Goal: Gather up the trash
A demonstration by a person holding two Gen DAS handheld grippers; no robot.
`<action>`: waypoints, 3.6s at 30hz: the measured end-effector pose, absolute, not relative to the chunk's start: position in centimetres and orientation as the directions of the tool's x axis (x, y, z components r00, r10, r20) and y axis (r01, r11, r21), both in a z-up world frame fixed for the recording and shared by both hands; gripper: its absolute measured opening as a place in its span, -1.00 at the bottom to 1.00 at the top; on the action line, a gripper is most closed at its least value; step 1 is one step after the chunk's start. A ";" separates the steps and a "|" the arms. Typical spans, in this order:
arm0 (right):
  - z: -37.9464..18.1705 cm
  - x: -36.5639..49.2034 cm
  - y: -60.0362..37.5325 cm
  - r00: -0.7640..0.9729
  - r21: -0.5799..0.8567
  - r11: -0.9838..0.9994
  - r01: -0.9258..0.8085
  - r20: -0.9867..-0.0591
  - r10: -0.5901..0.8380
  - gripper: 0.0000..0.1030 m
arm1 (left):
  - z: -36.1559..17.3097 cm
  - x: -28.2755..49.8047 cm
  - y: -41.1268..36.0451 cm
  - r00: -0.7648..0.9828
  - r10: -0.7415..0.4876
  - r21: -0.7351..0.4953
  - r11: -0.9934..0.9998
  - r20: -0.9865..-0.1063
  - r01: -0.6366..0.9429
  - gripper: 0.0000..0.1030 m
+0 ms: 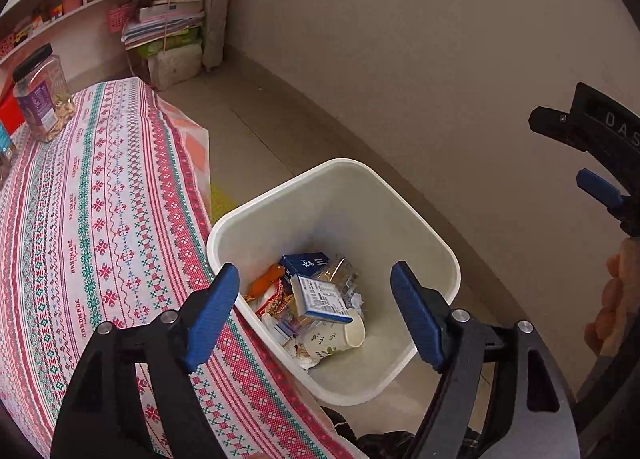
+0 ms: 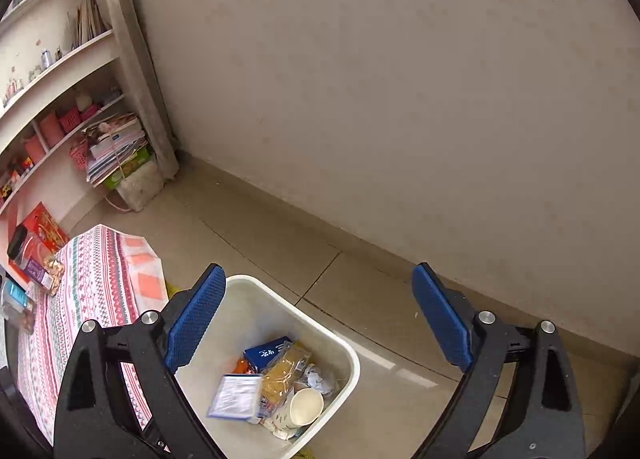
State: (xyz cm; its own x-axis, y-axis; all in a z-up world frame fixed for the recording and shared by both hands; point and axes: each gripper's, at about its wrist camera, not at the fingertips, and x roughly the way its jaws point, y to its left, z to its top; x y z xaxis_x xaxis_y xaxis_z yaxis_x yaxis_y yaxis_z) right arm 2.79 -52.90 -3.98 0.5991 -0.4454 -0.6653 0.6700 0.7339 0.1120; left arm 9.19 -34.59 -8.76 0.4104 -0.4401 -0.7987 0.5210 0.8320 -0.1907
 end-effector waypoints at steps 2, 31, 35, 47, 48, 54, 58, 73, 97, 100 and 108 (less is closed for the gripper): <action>-3.6 2.5 -52.5 0.601 0.089 0.735 0.672 -0.644 -0.472 0.78 | -8.4 8.9 -34.4 0.436 -0.423 -0.156 0.836 -0.794 0.526 0.56; -1.1 6.3 -28.9 0.781 -0.008 0.936 0.353 -0.548 -0.299 0.86 | -0.8 7.7 -9.0 0.801 0.054 0.123 0.992 -0.597 0.025 0.87; -1.5 6.4 -26.7 0.792 -0.008 0.950 0.311 -0.551 -0.264 0.86 | -1.2 8.0 -6.8 0.783 0.073 0.123 0.992 -0.618 0.005 0.87; -2.4 6.0 -25.7 0.798 -0.027 0.958 0.286 -0.547 -0.253 0.86 | -1.6 8.5 -5.7 0.762 0.079 0.110 0.994 -0.643 -0.010 0.87; -2.4 5.9 -25.9 0.799 -0.024 0.958 0.286 -0.546 -0.252 0.86 | -1.6 8.4 -5.9 0.762 0.079 0.110 0.994 -0.643 -0.010 0.87; -2.3 5.3 -26.8 0.799 -0.013 0.958 0.287 -0.549 -0.247 0.86 | -1.2 8.0 -6.9 0.779 0.060 0.097 0.995 -0.624 0.002 0.87; -2.2 4.9 -27.4 0.804 -0.020 0.953 0.303 -0.532 -0.267 0.86 | -0.8 7.9 -7.7 0.790 0.030 0.069 0.997 -0.612 0.015 0.87; -2.2 4.3 -29.9 0.798 -0.020 0.937 0.348 -0.519 -0.307 0.86 | -0.3 8.0 -11.0 0.806 -0.037 0.030 0.997 -0.590 0.067 0.87; -0.7 3.5 -30.7 0.851 0.078 0.941 0.330 -0.456 -0.260 0.86 | 2.0 7.6 -11.0 0.849 -0.053 -0.019 0.999 -0.526 0.051 0.87; -0.4 3.4 -30.1 0.861 0.080 0.944 0.319 -0.442 -0.253 0.86 | 2.5 7.4 -10.4 0.860 -0.037 -0.019 0.999 -0.509 0.031 0.87; 0.1 3.7 -29.0 0.870 0.084 0.950 0.300 -0.433 -0.237 0.86 | 3.4 7.2 -9.0 0.872 -0.032 -0.041 0.999 -0.489 0.014 0.87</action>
